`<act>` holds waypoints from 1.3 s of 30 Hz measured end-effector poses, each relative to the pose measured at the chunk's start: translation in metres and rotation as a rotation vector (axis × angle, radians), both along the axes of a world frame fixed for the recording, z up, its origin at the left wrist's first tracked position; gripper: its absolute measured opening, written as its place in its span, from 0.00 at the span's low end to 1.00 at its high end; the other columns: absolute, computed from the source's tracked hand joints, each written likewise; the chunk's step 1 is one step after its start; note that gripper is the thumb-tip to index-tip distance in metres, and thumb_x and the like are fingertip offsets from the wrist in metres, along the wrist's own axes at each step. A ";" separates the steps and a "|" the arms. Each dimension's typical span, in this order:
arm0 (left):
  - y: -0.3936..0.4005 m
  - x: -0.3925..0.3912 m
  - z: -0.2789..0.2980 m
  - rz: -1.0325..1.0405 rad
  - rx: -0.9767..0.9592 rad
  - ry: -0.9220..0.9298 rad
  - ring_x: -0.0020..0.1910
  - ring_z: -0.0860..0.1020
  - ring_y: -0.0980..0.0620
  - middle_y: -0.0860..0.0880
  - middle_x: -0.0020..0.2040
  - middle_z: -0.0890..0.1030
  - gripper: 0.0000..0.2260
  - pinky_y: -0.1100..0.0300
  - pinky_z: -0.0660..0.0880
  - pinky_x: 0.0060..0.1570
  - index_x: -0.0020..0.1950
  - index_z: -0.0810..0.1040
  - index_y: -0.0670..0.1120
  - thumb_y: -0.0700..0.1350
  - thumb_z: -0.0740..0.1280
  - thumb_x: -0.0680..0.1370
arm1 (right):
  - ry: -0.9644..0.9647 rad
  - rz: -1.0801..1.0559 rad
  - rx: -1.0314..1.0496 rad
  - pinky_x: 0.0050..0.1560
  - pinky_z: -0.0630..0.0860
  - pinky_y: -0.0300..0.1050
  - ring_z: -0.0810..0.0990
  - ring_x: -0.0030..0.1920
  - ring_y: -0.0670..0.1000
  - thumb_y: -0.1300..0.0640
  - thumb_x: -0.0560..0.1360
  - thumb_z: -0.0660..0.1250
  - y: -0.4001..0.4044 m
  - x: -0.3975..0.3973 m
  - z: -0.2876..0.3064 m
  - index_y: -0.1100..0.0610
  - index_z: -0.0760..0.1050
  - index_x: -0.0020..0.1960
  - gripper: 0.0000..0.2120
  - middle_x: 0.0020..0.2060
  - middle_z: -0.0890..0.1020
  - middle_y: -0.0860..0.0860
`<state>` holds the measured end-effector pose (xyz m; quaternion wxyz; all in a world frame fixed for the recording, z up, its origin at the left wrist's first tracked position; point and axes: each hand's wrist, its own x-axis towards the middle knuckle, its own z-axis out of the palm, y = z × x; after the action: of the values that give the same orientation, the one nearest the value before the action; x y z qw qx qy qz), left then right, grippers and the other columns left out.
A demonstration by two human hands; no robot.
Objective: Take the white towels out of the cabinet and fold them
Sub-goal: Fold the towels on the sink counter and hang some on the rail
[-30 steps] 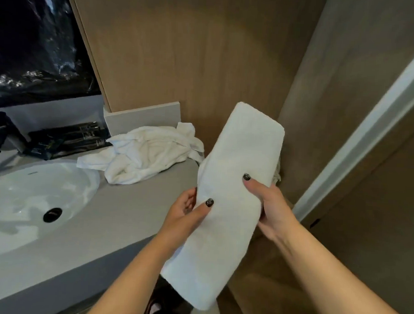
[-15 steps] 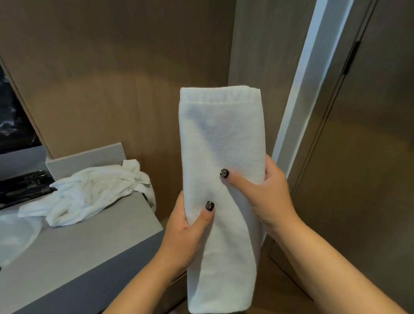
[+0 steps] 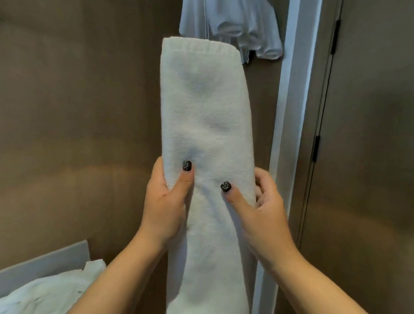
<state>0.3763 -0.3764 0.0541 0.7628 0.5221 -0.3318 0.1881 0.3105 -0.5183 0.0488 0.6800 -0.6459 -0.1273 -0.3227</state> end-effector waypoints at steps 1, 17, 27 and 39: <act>-0.003 0.009 0.014 -0.002 -0.004 -0.020 0.57 0.82 0.53 0.54 0.56 0.84 0.13 0.63 0.79 0.50 0.62 0.75 0.50 0.50 0.67 0.78 | -0.034 -0.021 -0.009 0.50 0.81 0.43 0.84 0.53 0.47 0.49 0.67 0.73 -0.001 0.009 0.014 0.52 0.72 0.62 0.26 0.54 0.84 0.49; 0.041 0.131 0.265 0.202 0.312 -0.452 0.46 0.85 0.51 0.50 0.47 0.87 0.21 0.64 0.81 0.41 0.52 0.82 0.45 0.57 0.75 0.65 | -0.405 0.031 0.044 0.51 0.83 0.55 0.85 0.49 0.56 0.57 0.74 0.73 0.005 0.159 0.258 0.57 0.77 0.53 0.10 0.50 0.85 0.56; 0.026 0.201 0.306 0.296 0.281 -0.374 0.41 0.85 0.55 0.52 0.44 0.87 0.24 0.66 0.79 0.35 0.54 0.81 0.47 0.52 0.83 0.62 | -0.616 0.034 0.260 0.50 0.80 0.51 0.83 0.46 0.56 0.63 0.74 0.72 0.018 0.240 0.410 0.57 0.74 0.48 0.07 0.49 0.83 0.57; 0.011 0.255 0.338 0.704 0.325 -0.508 0.51 0.82 0.58 0.59 0.53 0.83 0.27 0.52 0.80 0.53 0.63 0.71 0.60 0.63 0.70 0.65 | -0.920 -0.648 -0.571 0.67 0.66 0.47 0.69 0.66 0.54 0.62 0.71 0.60 0.023 0.298 0.493 0.45 0.70 0.70 0.29 0.68 0.66 0.51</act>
<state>0.6311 -0.3657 0.3924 0.4553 0.6533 -0.3359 0.5031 0.6086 -0.4956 0.5416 0.2242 -0.6029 -0.2857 -0.7103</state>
